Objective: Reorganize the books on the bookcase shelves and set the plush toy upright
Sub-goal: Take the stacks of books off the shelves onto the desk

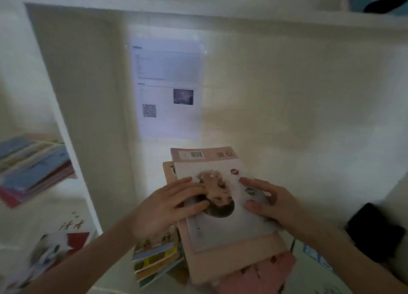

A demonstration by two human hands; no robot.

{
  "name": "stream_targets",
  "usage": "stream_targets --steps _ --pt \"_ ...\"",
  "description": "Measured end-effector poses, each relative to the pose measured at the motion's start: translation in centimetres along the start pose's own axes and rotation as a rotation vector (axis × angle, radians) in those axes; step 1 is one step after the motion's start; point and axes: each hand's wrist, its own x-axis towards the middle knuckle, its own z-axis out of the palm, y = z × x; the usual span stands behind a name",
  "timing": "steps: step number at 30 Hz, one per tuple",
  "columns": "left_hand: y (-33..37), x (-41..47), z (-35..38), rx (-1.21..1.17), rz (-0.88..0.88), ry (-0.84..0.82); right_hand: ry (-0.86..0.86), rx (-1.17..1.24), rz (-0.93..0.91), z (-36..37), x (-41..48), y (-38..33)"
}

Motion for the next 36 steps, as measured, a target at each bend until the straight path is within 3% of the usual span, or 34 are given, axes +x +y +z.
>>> stream_targets --steps 4,6,8,11,13,17,21,25,26,28,30,32,36 --pt "1.2 1.7 10.2 -0.210 0.002 -0.314 0.123 -0.040 0.179 -3.3 0.3 8.4" --pt "2.5 1.1 15.5 -0.264 -0.119 -0.612 0.132 -0.154 0.313 -3.5 0.6 13.5" --pt "4.0 0.8 18.0 -0.264 -0.212 -0.738 0.146 -0.222 0.399 -2.9 0.8 17.4" --pt "6.2 2.0 17.7 -0.877 -0.844 -0.744 0.197 -0.323 0.456 -2.0 1.4 20.1" --pt "7.0 3.0 16.4 -1.031 -1.045 -0.726 0.124 -0.459 0.455 -1.8 1.6 21.4" --pt "7.3 0.8 17.9 -0.909 -1.075 -0.734 0.120 -0.399 0.400 -1.1 2.0 21.6" --pt "6.6 0.4 18.5 -0.939 -1.239 -0.835 0.120 -0.477 0.458 -0.7 2.5 20.6" --pt "5.4 0.8 16.6 -1.062 -1.297 -0.807 0.142 -0.885 0.450 0.5 4.2 18.4" --pt "4.9 0.1 16.0 -1.082 -1.298 -0.780 0.176 -1.023 0.314 1.4 5.0 17.8" --pt "3.1 -1.4 13.9 -1.097 -1.401 -0.636 0.122 -1.049 0.105 3.8 6.3 15.7" --pt "0.8 -3.5 10.7 -1.248 -1.558 -0.412 0.029 -0.869 0.019 7.8 8.3 12.8" --pt "-1.5 -6.0 6.3 -1.411 -1.726 -0.221 -0.086 -0.526 0.020 12.7 9.6 9.4" --pt "-4.4 -13.1 -3.2 -1.338 -1.877 0.162 -0.318 -0.039 0.088 22.7 11.1 2.2"
